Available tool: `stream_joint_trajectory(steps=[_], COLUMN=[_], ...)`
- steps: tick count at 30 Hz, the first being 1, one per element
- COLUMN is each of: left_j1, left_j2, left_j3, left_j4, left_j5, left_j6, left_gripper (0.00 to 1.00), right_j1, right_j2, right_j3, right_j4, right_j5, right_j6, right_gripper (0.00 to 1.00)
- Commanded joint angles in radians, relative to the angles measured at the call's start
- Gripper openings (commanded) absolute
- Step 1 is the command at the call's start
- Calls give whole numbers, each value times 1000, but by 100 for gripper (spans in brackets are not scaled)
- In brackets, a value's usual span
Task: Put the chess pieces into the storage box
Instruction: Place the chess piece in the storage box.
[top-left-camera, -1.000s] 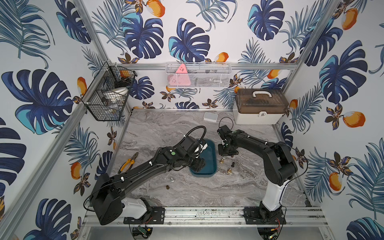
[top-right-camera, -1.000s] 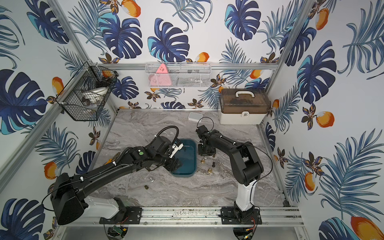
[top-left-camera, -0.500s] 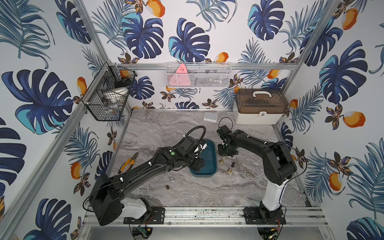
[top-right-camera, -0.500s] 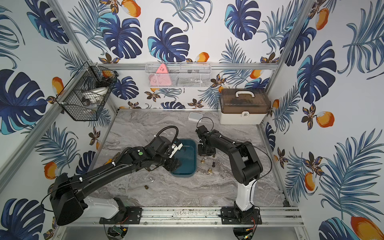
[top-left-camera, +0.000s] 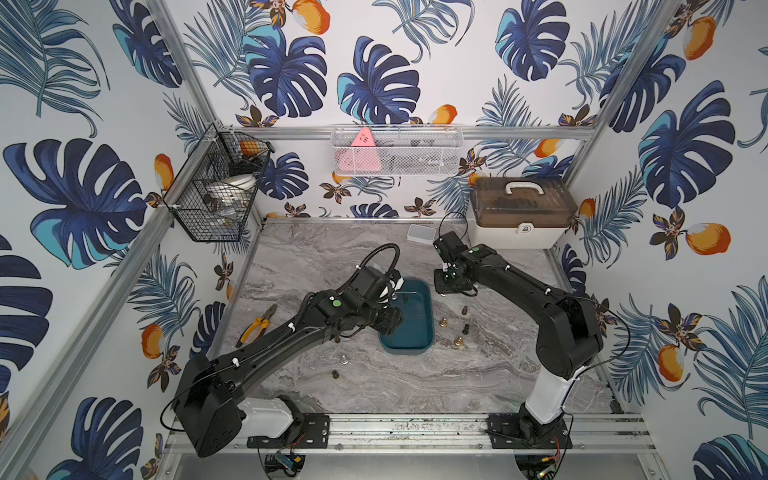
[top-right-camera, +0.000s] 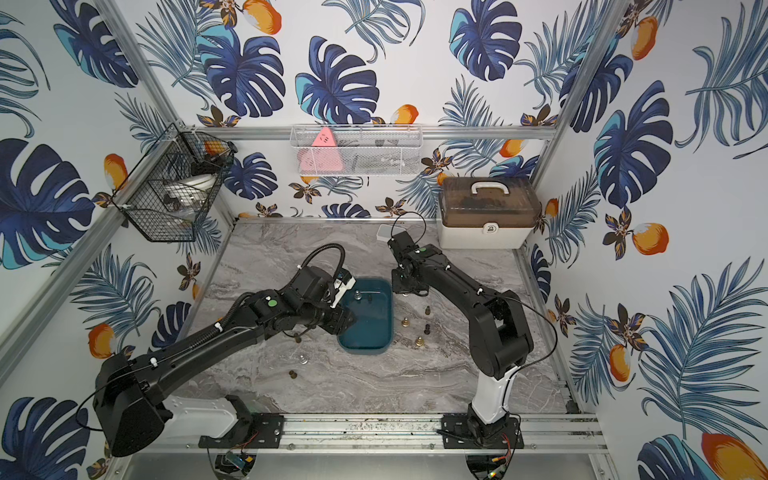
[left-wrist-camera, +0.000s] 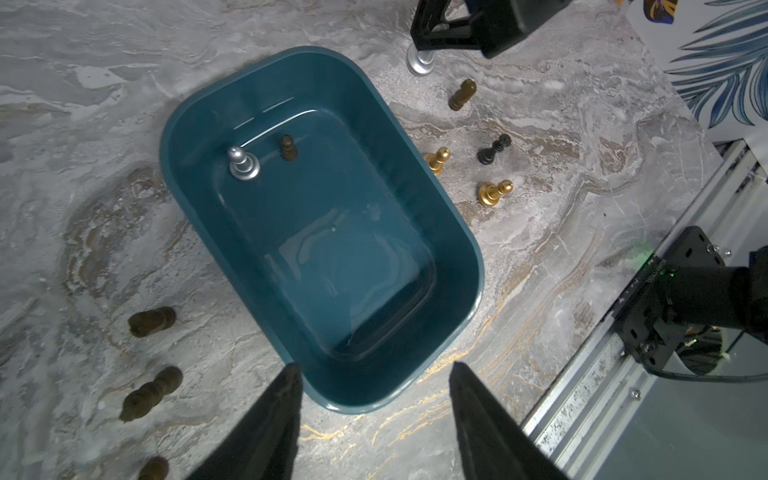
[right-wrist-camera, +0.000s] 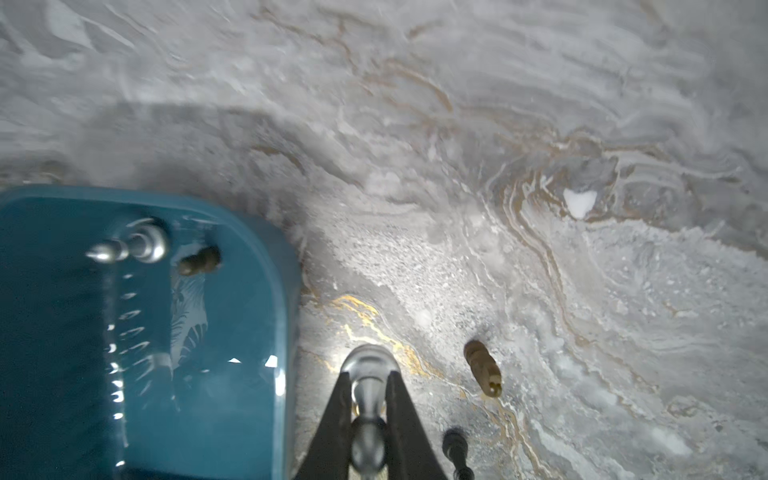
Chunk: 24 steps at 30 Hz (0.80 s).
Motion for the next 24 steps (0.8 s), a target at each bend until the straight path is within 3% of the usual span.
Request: stream_joint_trajectory(steps=[1, 5, 11, 24], left_j1=[45, 98, 103, 103], left_j2=[-10, -22, -25, -23], left_j3=[-6, -22, -22, -20], left_j4=[22, 35, 23, 16], left_j5=[30, 59, 45, 44], left_j6=[-41, -58, -55, -49], left_gripper=[61, 61, 61, 61], right_j1=[54, 104, 119, 120], right_j2=[34, 121, 270, 381], right_j3=[75, 166, 284, 339], right_j4=[-35, -43, -95, -107], right_j5=[-9, -29, -9, 11], right_j6=[-21, -35, -51, -66], right_gripper=[12, 12, 11, 11])
